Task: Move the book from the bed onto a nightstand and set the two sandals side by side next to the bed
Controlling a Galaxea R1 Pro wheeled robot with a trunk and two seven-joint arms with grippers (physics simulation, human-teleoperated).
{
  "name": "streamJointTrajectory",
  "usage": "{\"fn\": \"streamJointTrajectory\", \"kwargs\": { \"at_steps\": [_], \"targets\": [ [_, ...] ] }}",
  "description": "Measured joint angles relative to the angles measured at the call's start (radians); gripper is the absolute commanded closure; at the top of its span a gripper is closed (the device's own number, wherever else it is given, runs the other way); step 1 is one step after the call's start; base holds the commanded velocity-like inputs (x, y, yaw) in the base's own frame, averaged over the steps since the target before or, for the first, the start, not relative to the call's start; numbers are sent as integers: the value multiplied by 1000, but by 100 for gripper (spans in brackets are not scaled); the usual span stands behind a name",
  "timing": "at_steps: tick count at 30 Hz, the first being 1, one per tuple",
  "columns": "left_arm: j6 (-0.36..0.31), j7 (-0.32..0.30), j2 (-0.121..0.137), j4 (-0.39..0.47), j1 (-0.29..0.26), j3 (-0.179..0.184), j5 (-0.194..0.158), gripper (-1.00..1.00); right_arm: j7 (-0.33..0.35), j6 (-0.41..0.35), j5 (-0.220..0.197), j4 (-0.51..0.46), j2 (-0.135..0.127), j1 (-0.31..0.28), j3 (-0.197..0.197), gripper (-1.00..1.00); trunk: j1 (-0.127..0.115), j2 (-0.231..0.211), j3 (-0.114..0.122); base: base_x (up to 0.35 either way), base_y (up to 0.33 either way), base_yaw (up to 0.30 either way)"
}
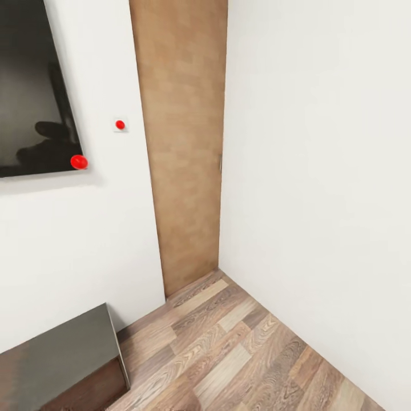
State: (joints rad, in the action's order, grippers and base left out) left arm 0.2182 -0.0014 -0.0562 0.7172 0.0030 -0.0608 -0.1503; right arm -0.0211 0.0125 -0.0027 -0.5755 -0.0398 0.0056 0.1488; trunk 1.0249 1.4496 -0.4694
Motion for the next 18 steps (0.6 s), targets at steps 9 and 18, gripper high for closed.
{"fn": "streamJointTrajectory", "kwargs": {
  "at_steps": [9, 18],
  "targets": [
    [0, 0, 0, 0, 0, 0, 0, -100, -2, 0, 0, 0, 1, 0, 0, -100, 0, 0, 0, 0, 0, 294],
    [0, 0, 0, 0, 0, 0, 0, -100, -4, 0, 0, 0, 1, 0, 0, -100, 0, 0, 0, 0, 0, 294]
  ]
}}
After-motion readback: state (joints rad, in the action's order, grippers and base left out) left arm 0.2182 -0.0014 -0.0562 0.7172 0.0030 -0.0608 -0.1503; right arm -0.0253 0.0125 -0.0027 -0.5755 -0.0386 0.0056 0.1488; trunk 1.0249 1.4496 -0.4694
